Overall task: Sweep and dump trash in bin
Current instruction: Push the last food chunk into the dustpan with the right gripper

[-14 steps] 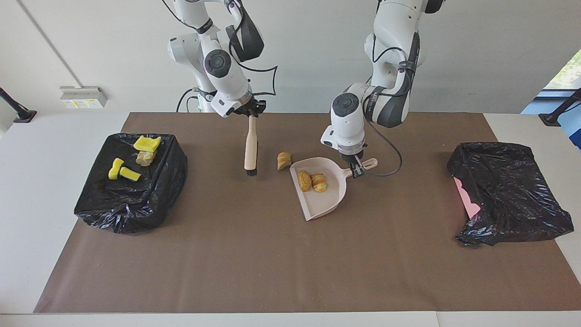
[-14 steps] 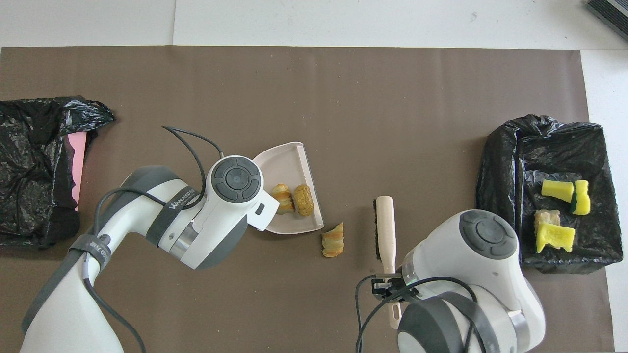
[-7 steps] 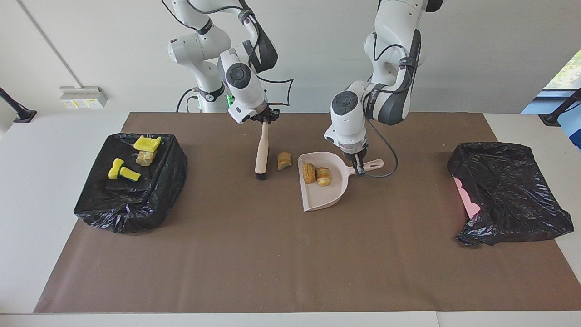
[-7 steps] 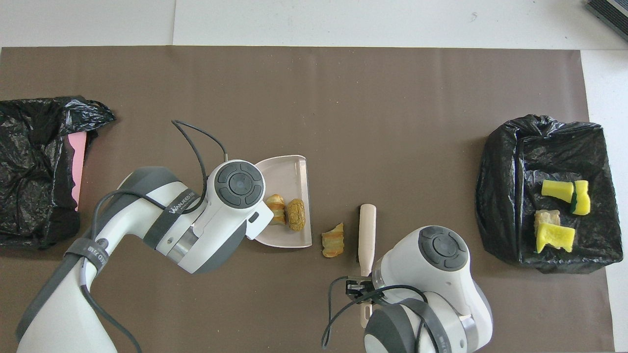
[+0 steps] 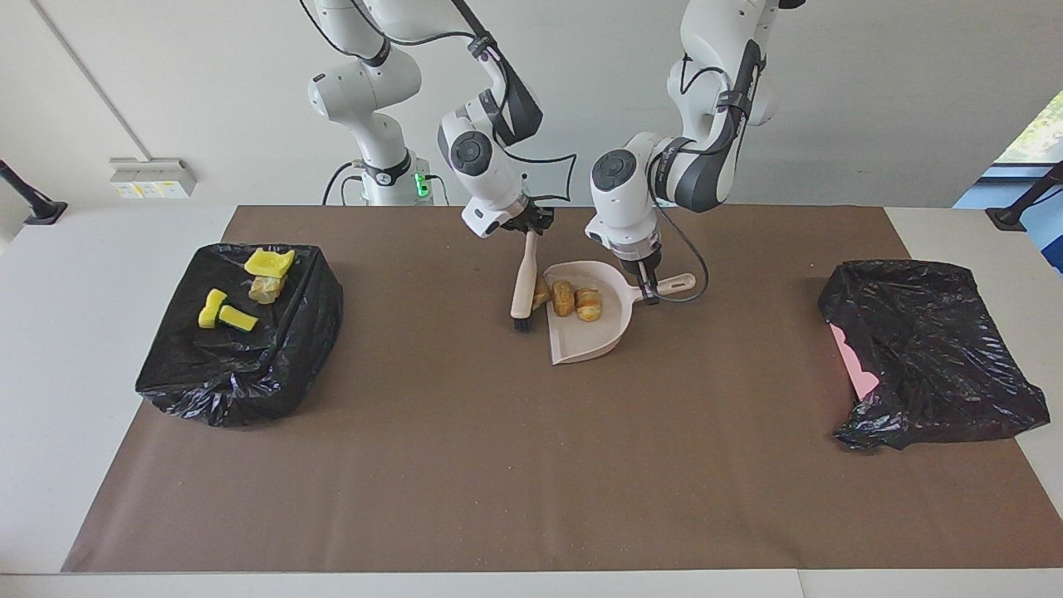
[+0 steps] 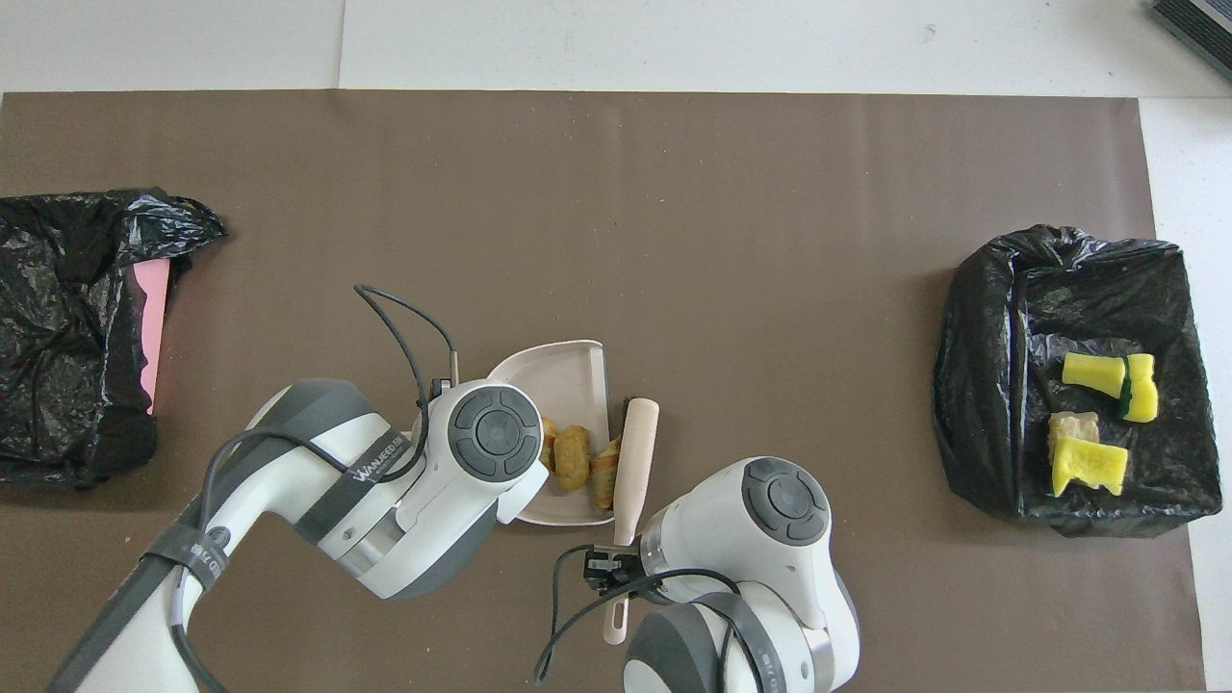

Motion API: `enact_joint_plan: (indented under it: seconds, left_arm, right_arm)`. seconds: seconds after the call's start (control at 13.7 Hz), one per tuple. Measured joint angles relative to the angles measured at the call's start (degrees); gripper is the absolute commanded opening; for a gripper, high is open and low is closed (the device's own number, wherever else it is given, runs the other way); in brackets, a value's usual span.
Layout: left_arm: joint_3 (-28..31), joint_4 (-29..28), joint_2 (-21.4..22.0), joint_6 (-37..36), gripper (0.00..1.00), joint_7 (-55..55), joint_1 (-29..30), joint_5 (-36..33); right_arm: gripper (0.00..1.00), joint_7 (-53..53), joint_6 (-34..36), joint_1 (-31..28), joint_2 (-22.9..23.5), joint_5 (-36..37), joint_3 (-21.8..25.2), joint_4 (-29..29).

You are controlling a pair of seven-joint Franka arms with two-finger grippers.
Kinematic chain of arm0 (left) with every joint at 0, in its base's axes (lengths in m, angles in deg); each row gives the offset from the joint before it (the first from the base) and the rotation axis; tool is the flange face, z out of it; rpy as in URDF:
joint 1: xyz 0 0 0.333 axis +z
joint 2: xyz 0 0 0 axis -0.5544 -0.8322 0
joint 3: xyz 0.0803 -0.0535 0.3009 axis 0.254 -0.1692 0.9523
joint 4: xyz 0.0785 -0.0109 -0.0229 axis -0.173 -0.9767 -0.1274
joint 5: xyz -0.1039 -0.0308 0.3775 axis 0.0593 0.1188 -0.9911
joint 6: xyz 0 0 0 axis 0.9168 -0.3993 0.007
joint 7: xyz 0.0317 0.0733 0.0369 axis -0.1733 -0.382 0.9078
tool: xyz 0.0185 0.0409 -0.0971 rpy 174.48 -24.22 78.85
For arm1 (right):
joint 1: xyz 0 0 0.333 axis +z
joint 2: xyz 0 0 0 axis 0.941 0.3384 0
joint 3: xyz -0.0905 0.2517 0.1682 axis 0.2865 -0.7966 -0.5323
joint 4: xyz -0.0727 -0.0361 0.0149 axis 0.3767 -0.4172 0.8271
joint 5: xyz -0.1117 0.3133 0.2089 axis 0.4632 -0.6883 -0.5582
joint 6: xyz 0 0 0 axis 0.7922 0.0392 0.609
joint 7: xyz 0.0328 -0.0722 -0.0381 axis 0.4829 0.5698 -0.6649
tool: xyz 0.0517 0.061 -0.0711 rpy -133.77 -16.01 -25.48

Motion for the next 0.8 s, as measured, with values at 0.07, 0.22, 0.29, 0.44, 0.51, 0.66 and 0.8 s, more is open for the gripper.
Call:
enact_joint_plan:
  seconds: [0.07,0.22,0.29,0.44,0.51,0.66,0.8]
  left_arm:
    - [-0.09,-0.44,0.37,0.02,0.00,0.51,-0.18,0.00]
    - [-0.11,-0.92,0.52,0.23,0.00,0.95,-0.19,0.00]
    - [-0.09,-1.18,0.52,0.50,0.00,1.26,-0.11,0.00]
    - [0.02,-1.62,0.53,1.00,0.00,1.39,0.16,0.00]
    - [0.08,-1.64,0.56,1.01,0.00,1.39,0.36,0.00]
    - [0.22,-1.57,0.65,1.18,0.00,1.10,1.58,0.00]
    - [0.33,-0.55,0.87,1.28,0.00,-0.60,3.79,-0.01]
  right_arm:
    - [0.00,0.00,-1.42,1.37,0.28,-2.23,-0.06,-1.10]
    - [0.00,0.00,0.22,1.69,-0.19,-3.18,-0.02,-3.17]
    - [0.00,0.00,3.46,0.85,-1.09,-2.94,0.20,-3.96]
    - [0.00,0.16,10.33,-1.59,-4.17,1.25,0.64,-4.50]
    - [0.00,1.23,13.30,-2.42,-5.61,4.80,0.76,-4.44]
    - [0.00,4.87,17.20,-2.26,-7.43,11.11,0.62,-4.33]
    - [0.00,7.66,20.33,-0.33,-8.70,13.40,0.15,-3.81]
